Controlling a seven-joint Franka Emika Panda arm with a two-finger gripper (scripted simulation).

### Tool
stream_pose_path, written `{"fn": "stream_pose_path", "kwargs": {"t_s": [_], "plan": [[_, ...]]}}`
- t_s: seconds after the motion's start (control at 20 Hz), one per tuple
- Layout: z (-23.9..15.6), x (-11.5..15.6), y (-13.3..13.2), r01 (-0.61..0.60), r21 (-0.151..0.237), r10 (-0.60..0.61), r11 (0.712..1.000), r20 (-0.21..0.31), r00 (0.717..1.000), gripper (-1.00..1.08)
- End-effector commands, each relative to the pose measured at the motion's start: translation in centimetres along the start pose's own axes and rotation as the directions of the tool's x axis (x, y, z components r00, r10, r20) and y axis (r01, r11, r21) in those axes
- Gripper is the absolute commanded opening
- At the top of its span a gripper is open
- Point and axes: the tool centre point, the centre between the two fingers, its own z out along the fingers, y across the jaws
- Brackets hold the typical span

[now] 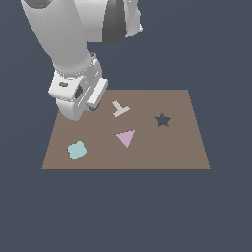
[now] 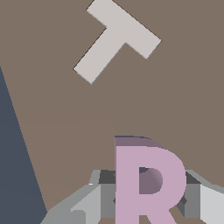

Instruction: Insert a designated object into the corresponding slot on a board.

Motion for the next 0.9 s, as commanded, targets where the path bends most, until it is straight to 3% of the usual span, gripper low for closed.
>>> {"fn": "stream_pose_path", "kwargs": {"t_s": [0.0,0.4,0.45,0.85], "plan": [[0.0,-0.2,0.0,0.003,0.0,-0.003,1.0,0.0,1.0,-1.0],[1.0,-0.2,0.1,0.002,-0.003,-0.002,1.0,0.0,1.0,-1.0],[1.0,-0.2,0.1,0.002,-0.003,-0.002,1.0,0.0,1.0,1.0],[1.0,-0.2,0.1,0.002,-0.003,-0.002,1.0,0.0,1.0,1.0]]}}
